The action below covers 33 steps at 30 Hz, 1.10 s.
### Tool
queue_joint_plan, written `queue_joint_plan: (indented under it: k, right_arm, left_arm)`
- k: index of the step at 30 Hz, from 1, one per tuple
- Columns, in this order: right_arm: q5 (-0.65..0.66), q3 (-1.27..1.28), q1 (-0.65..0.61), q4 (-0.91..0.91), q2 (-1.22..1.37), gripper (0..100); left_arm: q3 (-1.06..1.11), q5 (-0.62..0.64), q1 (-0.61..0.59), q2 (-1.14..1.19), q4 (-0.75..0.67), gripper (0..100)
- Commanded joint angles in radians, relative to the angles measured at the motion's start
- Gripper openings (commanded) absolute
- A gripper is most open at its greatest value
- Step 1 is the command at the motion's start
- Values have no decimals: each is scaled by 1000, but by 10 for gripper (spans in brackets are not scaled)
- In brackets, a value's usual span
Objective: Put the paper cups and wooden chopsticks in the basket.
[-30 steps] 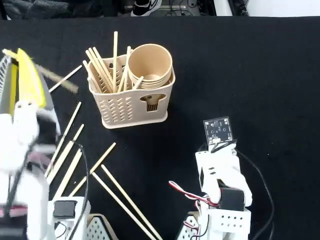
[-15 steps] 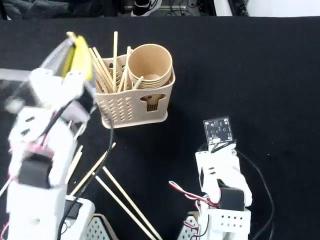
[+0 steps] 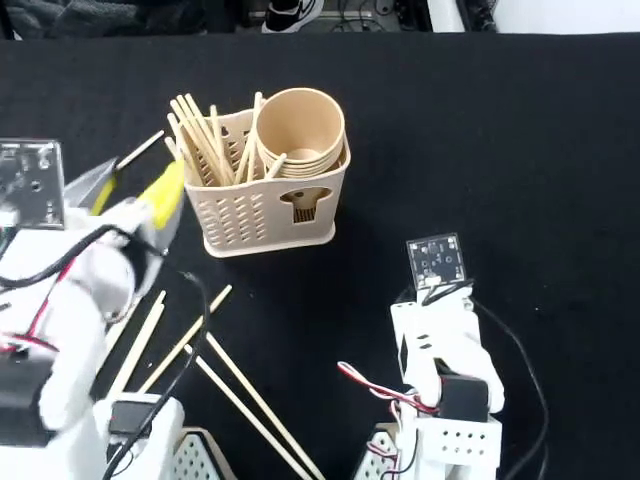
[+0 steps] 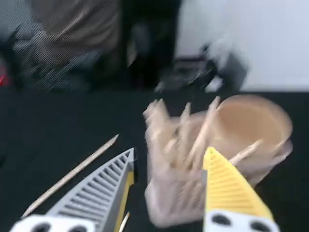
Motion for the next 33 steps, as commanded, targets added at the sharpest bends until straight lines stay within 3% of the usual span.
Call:
queue_joint_plan:
  k: [1, 5, 9, 15, 19, 25, 31, 33]
  right_arm:
    - [11, -12, -15, -18, -77, 82]
    - [11, -12, -15, -18, -77, 82]
    - [11, -12, -15, -18, -77, 82]
    - [11, -10, -15, -20, -77, 82]
    - [11, -10, -15, -20, -77, 82]
    - [11, -10, -14, -20, -77, 82]
    - [11, -10, -14, -20, -77, 82]
    - [11, -10, -14, -20, -77, 82]
  left_arm:
    - [-35, -123, -165, 152, 160, 233]
    - [35, -290, -303, 364, 170, 231]
    - [124, -436, -328, 583, 112, 231]
    - [234, -450, -320, 881, -178, 230]
    - [239, -468, -323, 1046, -270, 230]
    - [166, -563, -331, 1154, -215, 227]
    - [162, -565, -320, 1146, -210, 30]
    - [162, -565, -320, 1145, -206, 38]
